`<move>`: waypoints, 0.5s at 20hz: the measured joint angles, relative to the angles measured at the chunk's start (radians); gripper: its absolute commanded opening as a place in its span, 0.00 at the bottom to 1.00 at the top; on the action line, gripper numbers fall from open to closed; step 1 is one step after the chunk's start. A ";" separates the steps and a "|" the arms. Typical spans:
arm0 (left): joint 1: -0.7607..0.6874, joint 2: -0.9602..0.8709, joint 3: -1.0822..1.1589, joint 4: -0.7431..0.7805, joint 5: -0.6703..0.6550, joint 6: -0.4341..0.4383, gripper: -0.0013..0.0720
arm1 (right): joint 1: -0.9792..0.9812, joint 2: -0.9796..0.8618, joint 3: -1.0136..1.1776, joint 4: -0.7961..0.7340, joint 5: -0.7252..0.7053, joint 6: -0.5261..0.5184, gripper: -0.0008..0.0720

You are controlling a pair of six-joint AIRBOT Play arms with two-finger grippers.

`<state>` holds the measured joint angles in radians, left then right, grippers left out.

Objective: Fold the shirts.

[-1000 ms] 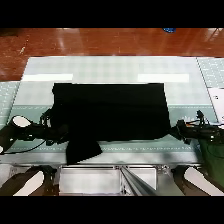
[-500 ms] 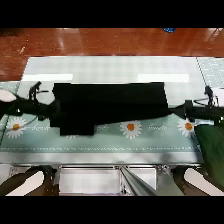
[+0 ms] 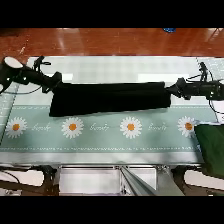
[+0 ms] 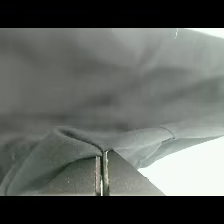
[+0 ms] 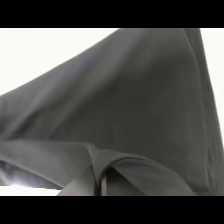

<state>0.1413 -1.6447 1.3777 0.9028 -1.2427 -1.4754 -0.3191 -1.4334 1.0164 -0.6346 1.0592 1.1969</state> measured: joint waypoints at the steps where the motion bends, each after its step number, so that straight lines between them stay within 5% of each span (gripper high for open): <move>1: -0.002 -0.041 0.056 -0.003 -0.010 -0.009 0.04 | 0.007 -0.031 0.025 -0.004 -0.004 0.003 0.04; 5: -0.009 -0.168 0.204 -0.012 -0.023 -0.025 0.04 | 0.023 -0.126 0.109 0.001 -0.016 0.016 0.07; 6: -0.011 -0.193 0.222 -0.010 -0.035 -0.026 0.07 | 0.027 -0.145 0.124 0.003 -0.024 0.019 0.38; 7: -0.013 -0.212 0.234 -0.011 -0.046 -0.026 0.35 | 0.032 -0.162 0.134 0.003 -0.034 0.021 0.58; 8: -0.015 -0.230 0.243 -0.012 -0.051 -0.029 0.69 | 0.037 -0.177 0.142 0.003 -0.046 0.023 0.58; 10: -0.013 -0.257 0.255 -0.008 -0.094 -0.032 0.71 | 0.039 -0.195 0.152 -0.007 -0.067 0.024 0.58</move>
<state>0.1287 -1.9015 1.6329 0.8948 -1.3369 -1.5074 -0.2802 -1.6279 1.1683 -0.6415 0.9920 1.2209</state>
